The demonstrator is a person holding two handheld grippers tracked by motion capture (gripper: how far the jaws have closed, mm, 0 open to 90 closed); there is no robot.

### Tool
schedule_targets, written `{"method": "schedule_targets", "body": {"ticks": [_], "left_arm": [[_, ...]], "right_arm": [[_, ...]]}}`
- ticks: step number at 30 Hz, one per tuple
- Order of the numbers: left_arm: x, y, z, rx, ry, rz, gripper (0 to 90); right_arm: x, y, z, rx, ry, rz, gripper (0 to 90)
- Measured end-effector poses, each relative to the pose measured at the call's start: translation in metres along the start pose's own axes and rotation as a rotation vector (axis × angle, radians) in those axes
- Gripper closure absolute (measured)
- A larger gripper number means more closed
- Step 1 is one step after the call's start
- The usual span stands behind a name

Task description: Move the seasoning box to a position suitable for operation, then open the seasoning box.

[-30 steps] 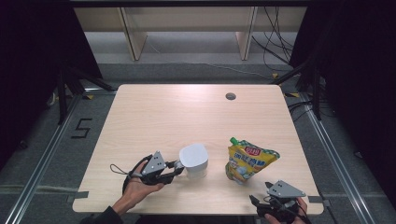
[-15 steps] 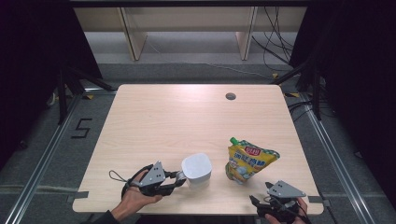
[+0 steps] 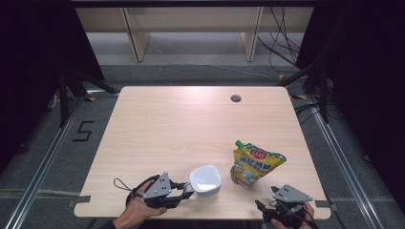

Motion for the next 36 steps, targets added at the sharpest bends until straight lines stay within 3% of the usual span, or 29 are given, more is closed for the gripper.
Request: {"method": "schedule_targets", "body": {"ticks": [2,3,4,9,11,16,21,28,29,31,32,33,36], "left_arm": [[0.0,-0.001,0.002,0.01,0.016,0.01,68.4],[-0.001,-0.001,0.004,-0.008,0.015,0.011,68.3],[-0.002,-0.002,0.004,0.016,0.02,0.008,68.2],[-0.003,-0.001,0.011,0.038,0.032,0.014,68.2],[-0.004,-0.001,0.015,0.036,0.033,0.018,68.1],[-0.008,0.001,0.02,0.05,0.055,0.009,68.2],[-0.009,0.001,0.026,0.039,0.079,0.003,68.4],[-0.009,0.001,0.025,0.04,0.087,0.009,68.1],[-0.009,0.001,0.023,0.011,0.101,0.014,67.7],[-0.007,0.002,0.021,0.012,0.107,0.021,63.4],[-0.007,0.002,0.021,0.012,0.107,0.021,56.9],[-0.003,0.004,0.021,0.039,0.125,0.032,49.5],[0.008,0.007,0.018,0.032,0.163,0.072,40.1]], "right_arm": [[0.0,0.0,0.0,0.001,-0.001,-0.001,27.0],[-0.001,0.0,-0.001,0.015,-0.003,-0.003,27.0],[0.0,0.0,0.001,-0.004,0.001,0.004,27.0],[-0.001,-0.001,-0.001,0.022,0.001,-0.002,27.0],[-0.001,-0.001,-0.001,0.007,0.013,0.0,27.4],[-0.002,-0.001,0.0,0.047,0.025,-0.008,30.9],[-0.001,-0.002,0.0,0.008,0.027,-0.002,30.5],[-0.001,-0.002,0.0,0.025,0.019,-0.003,30.2],[-0.002,-0.002,0.0,0.032,0.021,-0.005,30.2],[-0.002,-0.002,0.0,0.029,0.025,-0.009,30.0],[-0.002,-0.002,0.0,0.029,0.025,-0.009,30.0],[-0.001,-0.002,0.0,0.006,0.024,0.002,29.8],[-0.001,-0.002,0.0,0.008,0.026,0.002,29.8]]}}
Point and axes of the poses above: each handheld gripper's, and its own axes: x roughly backward along the jaws, y roughly out of its top, z roughly to its left, the point moved 3 cm from there along -x, roughly forward along the jaws, and after that the axes turned 5 degrees about z, right-handed, at the moved point
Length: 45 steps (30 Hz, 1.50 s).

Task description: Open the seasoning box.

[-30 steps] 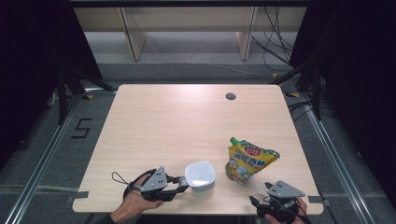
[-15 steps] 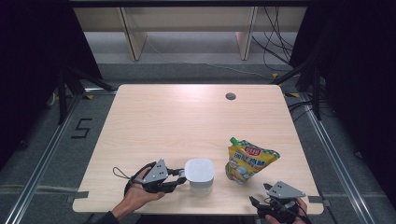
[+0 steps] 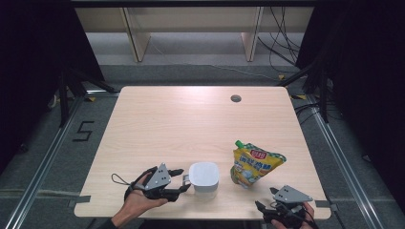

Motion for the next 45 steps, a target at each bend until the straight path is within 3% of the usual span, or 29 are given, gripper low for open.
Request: {"method": "schedule_targets", "body": {"ticks": [3,5,6,8,10,11,13,16,17,19,21,25,26,29,33,42,44,45], "left_arm": [[0.008,0.004,-0.003,0.016,-0.013,0.006,36.9],[0.01,0.005,-0.006,0.025,-0.021,0.019,34.6],[0.012,0.006,-0.007,0.013,-0.02,0.03,34.3],[0.015,0.007,-0.01,0.03,-0.038,0.033,34.6],[0.018,0.008,-0.01,0.02,-0.039,0.037,36.0],[0.02,0.01,-0.011,0.04,-0.052,0.025,36.0],[0.028,0.013,-0.011,0.056,-0.077,0.02,47.0],[0.034,0.015,-0.009,0.058,-0.061,0.012,69.4],[0.038,0.017,-0.006,0.061,-0.067,0.006,75.1],[0.04,0.019,-0.005,0.092,-0.07,-0.017,83.7],[0.041,0.022,-0.003,0.075,-0.065,-0.022,88.2],[0.043,0.027,-0.001,0.066,-0.066,-0.036,89.1],[0.043,0.03,-0.001,0.088,-0.059,-0.042,89.1],[0.045,0.041,0.002,0.099,-0.069,-0.072,89.1],[0.044,0.052,0.002,0.089,-0.084,-0.088,89.1],[0.028,0.059,0.003,0.093,-0.094,-0.055,89.1],[0.025,0.06,0.004,0.077,-0.093,-0.05,89.1],[0.024,0.059,0.002,0.1,-0.094,-0.048,89.1]], "right_arm": [[-0.001,0.0,-0.001,0.013,-0.001,-0.007,29.8],[0.0,-0.001,0.003,-0.023,0.006,0.01,29.8],[0.0,0.0,0.0,0.007,-0.002,-0.002,29.8],[0.0,0.0,0.0,0.018,-0.005,-0.002,29.0],[-0.001,0.001,0.0,0.026,-0.002,-0.003,28.8],[-0.001,0.001,0.001,0.02,-0.001,-0.001,28.8],[-0.001,0.001,0.001,0.025,-0.001,0.002,28.1],[0.0,0.0,0.003,-0.002,0.004,0.009,27.6],[-0.001,0.0,0.001,0.017,0.001,0.006,27.5],[-0.001,0.0,0.002,0.008,0.005,0.011,27.2],[-0.003,0.0,0.001,0.028,0.007,0.0,26.9],[-0.004,0.0,0.002,0.02,0.004,0.006,26.4],[-0.004,0.0,0.002,0.02,0.004,0.006,26.4],[-0.004,0.0,0.002,0.017,0.006,0.005,26.2],[-0.005,0.0,0.002,0.017,0.009,0.005,26.2],[-0.005,0.0,0.004,0.026,0.014,0.005,25.7],[-0.004,0.0,0.003,0.024,0.013,0.003,25.5],[-0.004,0.0,0.003,0.025,0.013,0.002,25.2]]}}
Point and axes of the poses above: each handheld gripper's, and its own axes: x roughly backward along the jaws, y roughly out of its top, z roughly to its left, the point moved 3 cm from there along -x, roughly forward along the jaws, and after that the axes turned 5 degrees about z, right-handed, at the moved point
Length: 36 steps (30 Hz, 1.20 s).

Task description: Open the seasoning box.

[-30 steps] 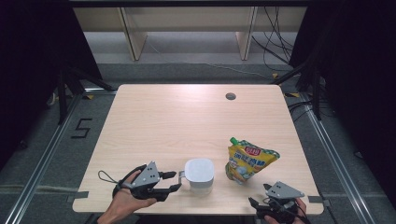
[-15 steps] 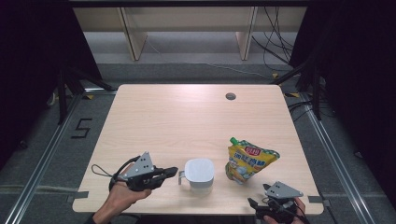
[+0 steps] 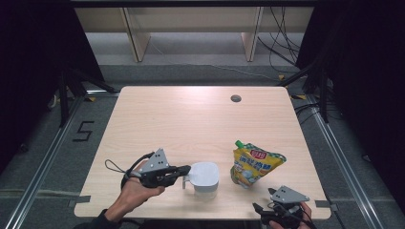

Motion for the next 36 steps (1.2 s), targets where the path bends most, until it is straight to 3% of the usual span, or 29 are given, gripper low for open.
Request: {"method": "schedule_targets", "body": {"ticks": [1,4,5,7,8,15,18,24,25,26,27,29,36], "left_arm": [[-0.001,0.0,0.001,-0.02,-0.008,-0.005,89.1],[-0.003,-0.001,0.001,-0.012,-0.009,-0.002,89.0],[-0.004,-0.001,0.002,-0.027,-0.008,0.003,89.1],[-0.006,-0.003,0.002,0.001,-0.004,0.006,89.0],[-0.006,-0.004,0.003,-0.002,-0.003,0.008,89.0],[-0.008,-0.006,0.002,-0.004,0.003,0.002,88.9],[-0.008,-0.007,0.003,0.004,0.003,-0.005,88.9],[-0.007,-0.008,0.004,0.0,0.006,-0.007,88.5],[-0.007,-0.008,0.004,0.001,-0.002,-0.011,88.5],[-0.007,-0.008,0.004,0.007,0.004,-0.012,88.4],[-0.006,-0.008,0.006,0.004,0.043,-0.015,88.4],[-0.007,-0.009,0.003,0.016,-0.003,-0.012,88.4],[-0.006,-0.01,0.005,0.013,0.003,-0.011,88.4]], "right_arm": [[0.0,0.0,0.0,0.0,0.0,0.0,24.9],[0.0,0.0,0.001,0.0,0.003,0.001,23.9],[0.0,0.0,0.002,-0.011,0.007,0.005,23.8],[0.0,0.001,0.002,0.007,0.002,-0.012,23.6],[0.0,0.002,0.004,-0.012,0.015,-0.002,23.0],[0.0,0.003,0.003,0.023,0.01,-0.022,21.9],[0.002,0.004,0.005,-0.002,0.01,-0.023,23.2],[0.004,0.007,0.01,-0.015,0.042,-0.057,36.3],[0.005,0.009,0.009,0.022,0.032,-0.073,38.7],[0.006,0.01,0.011,0.01,0.04,-0.073,41.3],[0.006,0.012,0.011,0.026,0.048,-0.088,43.3],[0.008,0.014,0.014,0.035,0.066,-0.105,49.0],[0.011,0.029,0.025,0.025,0.101,-0.159,64.5]]}}
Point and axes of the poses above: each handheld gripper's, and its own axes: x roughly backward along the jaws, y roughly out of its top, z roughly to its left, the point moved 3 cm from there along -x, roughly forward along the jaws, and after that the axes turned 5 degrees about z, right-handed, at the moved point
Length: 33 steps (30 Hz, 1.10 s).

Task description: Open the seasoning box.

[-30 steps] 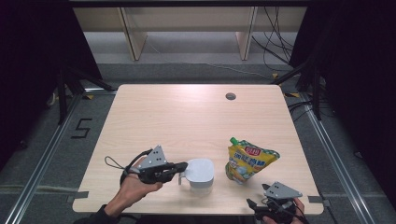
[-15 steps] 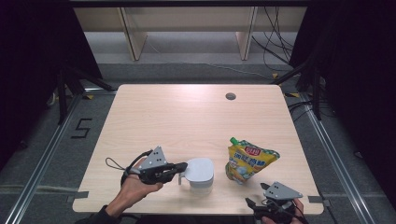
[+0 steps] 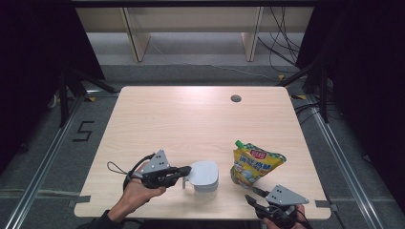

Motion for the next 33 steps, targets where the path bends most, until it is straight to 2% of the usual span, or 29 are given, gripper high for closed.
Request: {"method": "schedule_targets", "body": {"ticks": [1,2,5,8,11,12,13,15,16,17,19,20,22,24,25,33], "left_arm": [[0.0,0.0,0.0,0.0,0.0,0.0,88.4],[0.0,0.0,0.0,-0.001,0.0,0.0,88.4],[0.0,0.0,0.0,-0.002,0.0,-0.003,88.4],[0.001,-0.001,0.0,0.003,0.003,-0.006,88.4],[0.001,-0.001,0.0,0.019,-0.002,-0.005,88.4],[0.001,-0.001,0.0,0.011,-0.003,-0.005,88.4],[0.001,-0.001,0.0,0.023,0.0,-0.005,88.4],[0.001,-0.001,0.0,0.023,0.002,-0.005,88.4],[0.001,-0.001,0.0,0.015,0.001,-0.005,88.4],[0.001,-0.001,0.0,0.016,0.001,-0.005,88.4],[0.001,-0.002,0.0,0.023,-0.002,-0.003,88.4],[0.001,-0.002,0.001,0.014,-0.003,-0.003,88.5],[0.001,-0.003,0.001,0.039,-0.008,-0.008,88.4],[0.001,-0.003,0.001,0.03,-0.007,-0.009,88.4],[0.001,-0.003,0.001,0.038,-0.003,-0.008,88.4],[0.001,-0.003,0.001,0.028,-0.007,-0.009,88.4]], "right_arm": [[0.0,0.0,0.0,0.0,0.0,0.0,64.5],[0.0,0.007,0.002,0.027,-0.028,-0.037,68.7],[-0.003,0.015,0.006,0.044,-0.034,-0.053,73.6],[-0.008,0.02,0.011,0.049,-0.021,-0.051,78.4],[-0.014,0.027,0.012,0.089,-0.007,-0.067,81.5],[-0.015,0.03,0.013,0.091,-0.003,-0.07,82.7],[-0.016,0.033,0.014,0.082,0.006,-0.07,83.8],[-0.018,0.036,0.015,0.091,0.008,-0.085,84.9],[-0.02,0.042,0.017,0.085,0.026,-0.087,86.6],[-0.023,0.045,0.02,0.077,0.032,-0.097,86.9],[-0.026,0.05,0.02,0.098,0.027,-0.092,87.4],[-0.028,0.052,0.021,0.11,0.033,-0.094,87.5],[-0.03,0.056,0.022,0.118,0.033,-0.1,88.2],[-0.032,0.058,0.025,0.101,0.042,-0.093,88.8],[-0.033,0.06,0.023,0.13,0.042,-0.106,89.1],[-0.036,0.068,0.028,0.142,0.06,-0.117,90.0]]}}
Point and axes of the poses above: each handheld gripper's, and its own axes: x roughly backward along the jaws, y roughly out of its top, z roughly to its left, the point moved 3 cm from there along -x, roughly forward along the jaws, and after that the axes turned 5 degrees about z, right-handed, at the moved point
